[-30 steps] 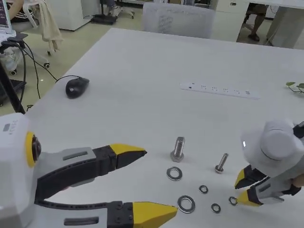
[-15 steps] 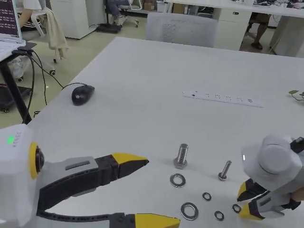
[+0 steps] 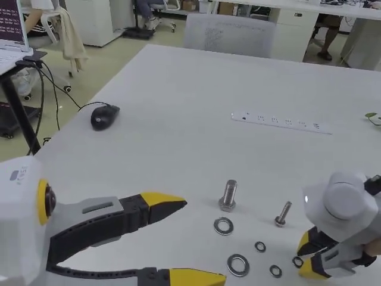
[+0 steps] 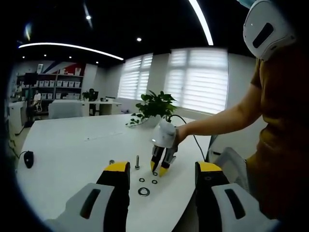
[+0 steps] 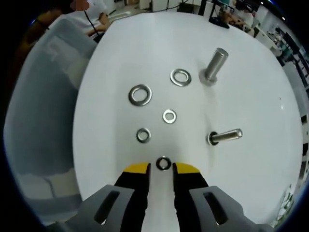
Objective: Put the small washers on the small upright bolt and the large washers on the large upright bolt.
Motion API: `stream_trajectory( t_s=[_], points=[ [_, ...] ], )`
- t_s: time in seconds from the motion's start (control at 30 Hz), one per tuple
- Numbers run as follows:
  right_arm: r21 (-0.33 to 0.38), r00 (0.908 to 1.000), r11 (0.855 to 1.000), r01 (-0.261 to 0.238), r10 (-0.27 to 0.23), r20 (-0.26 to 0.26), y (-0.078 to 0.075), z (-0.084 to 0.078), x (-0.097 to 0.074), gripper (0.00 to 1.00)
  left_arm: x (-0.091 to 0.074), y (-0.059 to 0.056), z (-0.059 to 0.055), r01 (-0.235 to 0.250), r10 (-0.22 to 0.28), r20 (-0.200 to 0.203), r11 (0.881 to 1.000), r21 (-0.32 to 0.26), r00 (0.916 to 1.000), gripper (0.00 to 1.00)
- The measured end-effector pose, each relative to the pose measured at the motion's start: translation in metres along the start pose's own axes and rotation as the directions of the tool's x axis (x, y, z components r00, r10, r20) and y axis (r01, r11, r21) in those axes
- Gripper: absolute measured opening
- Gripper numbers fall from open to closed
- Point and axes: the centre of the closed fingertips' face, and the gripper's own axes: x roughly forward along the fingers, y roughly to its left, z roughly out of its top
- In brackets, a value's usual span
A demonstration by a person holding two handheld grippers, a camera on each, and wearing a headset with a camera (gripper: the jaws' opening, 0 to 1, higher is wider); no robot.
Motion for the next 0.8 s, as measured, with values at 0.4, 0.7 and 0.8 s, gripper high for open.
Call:
stream_trajectory(
  t_s=[0.4,0.7,0.8],
  points=[
    [0.042,0.9998,0.999,0.020,-0.020,-0.002,-0.0010,0.0011,0.0005,0.18,0.0010,0.0019,-0.0034,-0.003,0.003,0.002,1.000,-0.008,1.0000,0.53],
    [0.025,0.9995,0.999,0.029,-0.029,-0.010,-0.0001,0.0024,0.0008,0.14,0.0010,0.0003,-0.0051,-0.001,0.001,0.002,1.000,-0.014,1.0000,0.53],
    [0.018,0.9995,0.999,0.028,-0.028,-0.016,-0.0003,0.0023,0.0007,0.13,0.0010,0.0001,-0.0053,-0.001,0.001,0.001,1.000,-0.014,1.0000,0.53]
  ],
)
